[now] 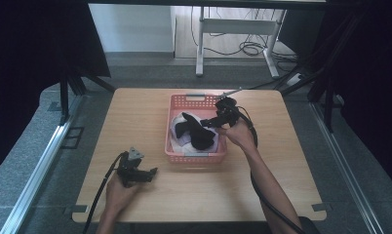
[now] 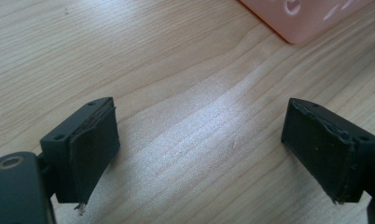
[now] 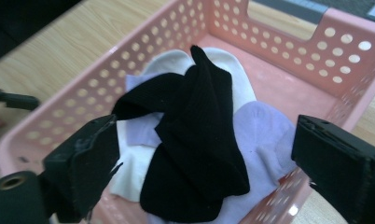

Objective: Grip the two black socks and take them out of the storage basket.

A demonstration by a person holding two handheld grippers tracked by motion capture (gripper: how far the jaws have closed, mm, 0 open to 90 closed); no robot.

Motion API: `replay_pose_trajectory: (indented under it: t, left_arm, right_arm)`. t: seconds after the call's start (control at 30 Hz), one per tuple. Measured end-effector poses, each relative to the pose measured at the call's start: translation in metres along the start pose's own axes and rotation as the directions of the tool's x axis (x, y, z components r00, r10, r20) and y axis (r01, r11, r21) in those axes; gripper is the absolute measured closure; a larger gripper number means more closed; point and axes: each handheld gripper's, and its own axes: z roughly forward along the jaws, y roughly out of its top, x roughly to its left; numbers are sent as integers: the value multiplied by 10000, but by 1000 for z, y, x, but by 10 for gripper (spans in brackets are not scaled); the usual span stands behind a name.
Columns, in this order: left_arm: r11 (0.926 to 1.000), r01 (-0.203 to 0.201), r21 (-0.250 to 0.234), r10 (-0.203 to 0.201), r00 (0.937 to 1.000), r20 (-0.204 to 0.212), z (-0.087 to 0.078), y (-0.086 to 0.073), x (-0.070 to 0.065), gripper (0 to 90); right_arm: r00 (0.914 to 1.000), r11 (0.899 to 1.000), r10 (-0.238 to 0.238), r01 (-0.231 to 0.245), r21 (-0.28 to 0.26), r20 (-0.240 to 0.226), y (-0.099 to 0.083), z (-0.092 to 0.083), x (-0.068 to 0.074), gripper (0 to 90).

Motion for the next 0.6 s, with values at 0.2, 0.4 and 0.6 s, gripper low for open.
replay_pose_trajectory:
  t: [0.2,0.4,0.6]
  left_arm:
    - [10000,-5,2,5,10000,2,0,0,0,107]
    - [10000,-7,8,7,10000,-4,0,0,0,107]
    - [10000,-9,15,9,10000,-8,0,0,0,107]
  right_arm:
    - [9999,9998,-36,39,201,-144,3,18,7,248]
    - [9997,9986,-207,214,479,-155,8,37,18,340]
    - [9997,9888,-77,38,1494,251,7,67,23,371]
